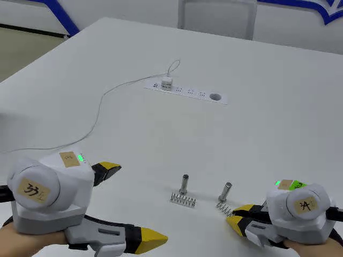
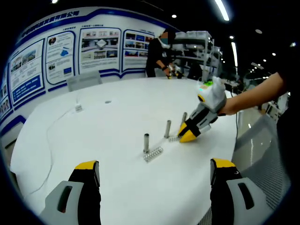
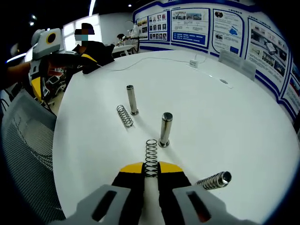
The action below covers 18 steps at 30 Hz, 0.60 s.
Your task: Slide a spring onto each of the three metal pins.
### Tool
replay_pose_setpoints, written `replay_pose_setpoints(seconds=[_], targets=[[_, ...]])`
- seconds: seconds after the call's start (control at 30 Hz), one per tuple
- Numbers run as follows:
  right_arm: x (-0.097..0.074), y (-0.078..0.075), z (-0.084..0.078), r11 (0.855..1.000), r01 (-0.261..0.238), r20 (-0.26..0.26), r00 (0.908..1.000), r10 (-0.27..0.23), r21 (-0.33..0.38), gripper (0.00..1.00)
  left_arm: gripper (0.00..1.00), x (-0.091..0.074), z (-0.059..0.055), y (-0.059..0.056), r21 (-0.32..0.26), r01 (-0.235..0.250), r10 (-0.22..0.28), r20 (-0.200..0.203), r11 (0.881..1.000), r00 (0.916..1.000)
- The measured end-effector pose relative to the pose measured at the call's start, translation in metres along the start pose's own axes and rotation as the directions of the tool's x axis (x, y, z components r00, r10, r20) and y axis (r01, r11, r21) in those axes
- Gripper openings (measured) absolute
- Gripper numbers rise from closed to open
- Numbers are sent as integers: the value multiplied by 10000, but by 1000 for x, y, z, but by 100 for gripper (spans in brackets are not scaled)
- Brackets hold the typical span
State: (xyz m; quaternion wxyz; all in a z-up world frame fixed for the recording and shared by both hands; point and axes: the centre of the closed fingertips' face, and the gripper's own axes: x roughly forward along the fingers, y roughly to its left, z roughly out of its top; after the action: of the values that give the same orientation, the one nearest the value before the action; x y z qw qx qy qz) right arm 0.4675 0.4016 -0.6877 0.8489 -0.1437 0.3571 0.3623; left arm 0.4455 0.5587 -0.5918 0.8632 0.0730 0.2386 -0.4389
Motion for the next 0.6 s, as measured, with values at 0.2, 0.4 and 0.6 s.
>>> replay_pose_setpoints(seconds=[0.2, 0.4, 0.6], targets=[[-4, 4, -2, 9999, -37, -79, 10000, 36, -133, 11, 99, -1, 0, -2, 117, 29, -28, -74, 9999, 10000], [-15, 5, 7, 9997, -16, 237, 9997, 22, -245, 11, 99, -2, 0, -5, 295, 77, -73, -137, 9995, 9999], [-30, 12, 22, 9972, -119, 478, 9987, 154, -739, 11, 100, -1, 7, -8, 532, 140, -136, -76, 9985, 9999]])
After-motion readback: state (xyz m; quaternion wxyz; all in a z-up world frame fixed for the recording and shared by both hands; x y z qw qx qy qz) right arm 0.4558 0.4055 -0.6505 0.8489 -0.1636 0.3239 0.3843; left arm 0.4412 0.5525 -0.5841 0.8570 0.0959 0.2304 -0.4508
